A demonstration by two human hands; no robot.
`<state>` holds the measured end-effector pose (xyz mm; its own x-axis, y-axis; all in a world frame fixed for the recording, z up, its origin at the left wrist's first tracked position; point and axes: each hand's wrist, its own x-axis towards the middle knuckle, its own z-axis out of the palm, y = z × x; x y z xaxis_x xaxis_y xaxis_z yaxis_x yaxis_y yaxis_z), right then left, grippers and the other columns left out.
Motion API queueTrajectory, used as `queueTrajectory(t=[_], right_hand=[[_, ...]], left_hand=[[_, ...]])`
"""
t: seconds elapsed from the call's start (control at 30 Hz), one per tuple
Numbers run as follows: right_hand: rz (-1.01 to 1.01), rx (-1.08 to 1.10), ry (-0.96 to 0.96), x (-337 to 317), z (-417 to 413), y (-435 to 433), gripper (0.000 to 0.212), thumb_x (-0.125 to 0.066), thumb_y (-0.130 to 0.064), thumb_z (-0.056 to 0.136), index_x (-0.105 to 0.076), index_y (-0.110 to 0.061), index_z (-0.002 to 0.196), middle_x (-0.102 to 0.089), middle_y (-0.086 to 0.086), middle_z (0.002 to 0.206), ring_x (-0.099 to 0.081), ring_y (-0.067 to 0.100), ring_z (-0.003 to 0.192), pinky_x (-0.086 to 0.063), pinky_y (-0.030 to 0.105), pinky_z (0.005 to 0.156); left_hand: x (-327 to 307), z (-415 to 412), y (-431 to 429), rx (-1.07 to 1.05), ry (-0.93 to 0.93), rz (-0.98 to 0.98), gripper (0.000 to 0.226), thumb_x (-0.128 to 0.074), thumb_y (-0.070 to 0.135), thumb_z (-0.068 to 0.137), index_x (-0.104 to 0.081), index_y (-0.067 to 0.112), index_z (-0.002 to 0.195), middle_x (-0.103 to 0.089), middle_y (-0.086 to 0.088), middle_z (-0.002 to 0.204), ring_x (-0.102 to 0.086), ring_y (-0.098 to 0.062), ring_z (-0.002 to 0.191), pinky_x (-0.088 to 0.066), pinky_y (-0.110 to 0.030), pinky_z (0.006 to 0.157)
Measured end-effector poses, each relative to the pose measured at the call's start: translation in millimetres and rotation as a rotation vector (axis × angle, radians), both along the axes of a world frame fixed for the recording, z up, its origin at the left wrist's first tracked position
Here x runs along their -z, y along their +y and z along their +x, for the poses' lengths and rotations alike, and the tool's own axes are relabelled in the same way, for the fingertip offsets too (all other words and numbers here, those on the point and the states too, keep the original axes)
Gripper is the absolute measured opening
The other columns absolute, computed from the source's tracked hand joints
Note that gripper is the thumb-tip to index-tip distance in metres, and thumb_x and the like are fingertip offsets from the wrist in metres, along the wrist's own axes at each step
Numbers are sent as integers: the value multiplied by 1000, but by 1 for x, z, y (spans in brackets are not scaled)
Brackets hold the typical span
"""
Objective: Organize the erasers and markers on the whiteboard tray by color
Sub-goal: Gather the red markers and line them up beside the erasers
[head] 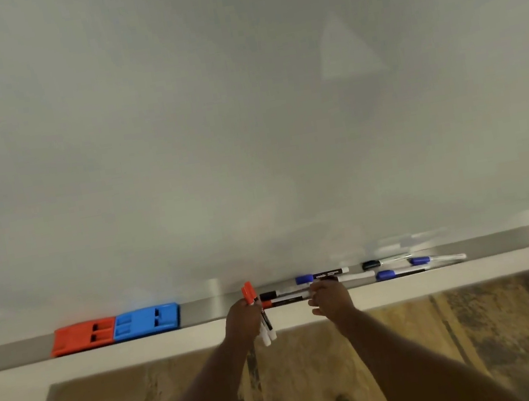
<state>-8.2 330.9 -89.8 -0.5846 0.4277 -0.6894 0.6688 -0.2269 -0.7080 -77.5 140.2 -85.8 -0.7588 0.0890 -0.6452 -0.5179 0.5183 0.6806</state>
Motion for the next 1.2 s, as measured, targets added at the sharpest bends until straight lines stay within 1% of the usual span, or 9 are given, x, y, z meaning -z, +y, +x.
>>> queueTrajectory(t=[0.17, 0.27, 0.33, 0.43, 0.53, 0.63, 0.77, 1.0, 1.2], right_hand=[[28, 24, -7, 2, -3, -5, 21, -59, 1, 89, -69, -8, 105, -67, 9, 97, -65, 21, 84, -58, 42, 87], [34, 59, 20, 3, -3, -8, 17, -59, 3, 90, -71, -8, 94, -70, 17, 96, -66, 27, 86, -57, 46, 89], [59, 81, 28, 3, -1, -10, 16, -62, 5, 89, -73, -6, 89, -72, 22, 97, -67, 28, 84, -58, 45, 89], [50, 96, 35, 0, 0, -11, 17, -63, 8, 87, -74, 3, 99, -74, 21, 95, -68, 26, 81, -62, 32, 77], [-24, 145, 64, -7, 1, -11, 21, -57, 14, 88, -73, 7, 100, -70, 21, 89, -67, 27, 79, -60, 19, 60], [-105, 248, 111, -14, 3, -13, 22, -54, 18, 88, -70, 10, 99, -65, 21, 83, -64, 29, 78, -61, 25, 68], [-299, 352, 252, -22, 7, -22, 18, -53, 18, 88, -68, 10, 93, -60, 17, 78, -59, 25, 71, -59, 33, 75], [-435, 189, 314, -37, -1, -53, 25, -53, -5, 88, -75, -16, 91, -75, 8, 93, -70, 26, 88, -57, 42, 84], [-507, 111, 394, -42, -6, -69, 24, -56, -7, 95, -67, -4, 116, -73, 16, 103, -71, 31, 89, -60, 44, 84]], left_hand=[[2, -4, 2, -13, -9, 18, 14, -56, 21, 94, -64, 10, 93, -67, -9, 81, -66, -29, 82, -54, -43, 85], [3, -6, -1, -41, -25, 62, 12, -55, 20, 95, -63, 12, 90, -66, -8, 77, -65, -28, 77, -55, -47, 88], [3, -5, -3, -77, -34, 102, 11, -57, 20, 95, -64, 12, 94, -68, -14, 86, -67, -34, 86, -55, -50, 91], [-1, -2, -4, -120, -35, 164, 19, -60, 20, 94, -66, 9, 108, -69, -15, 99, -67, -33, 93, -57, -46, 86], [-7, -1, -8, -163, 18, 203, 18, -63, 20, 92, -68, 6, 104, -72, -18, 100, -69, -35, 95, -60, -46, 82], [-15, 0, -11, -239, 75, 277, 17, -67, 17, 90, -69, 3, 99, -73, -20, 96, -71, -34, 88, -61, -38, 69], [-29, 3, -8, -291, 109, 363, 20, -71, 15, 87, -70, 1, 101, -72, -18, 90, -71, -30, 80, -61, -37, 68], [-49, 10, -2, -304, 153, 554, 14, -74, 8, 82, -70, 5, 96, -75, -19, 89, -75, -36, 80, -62, -48, 66], [-55, 8, -15, -328, 138, 580, 19, -79, 14, 77, -72, 11, 94, -78, -11, 87, -77, -30, 75, -60, -36, 59]])
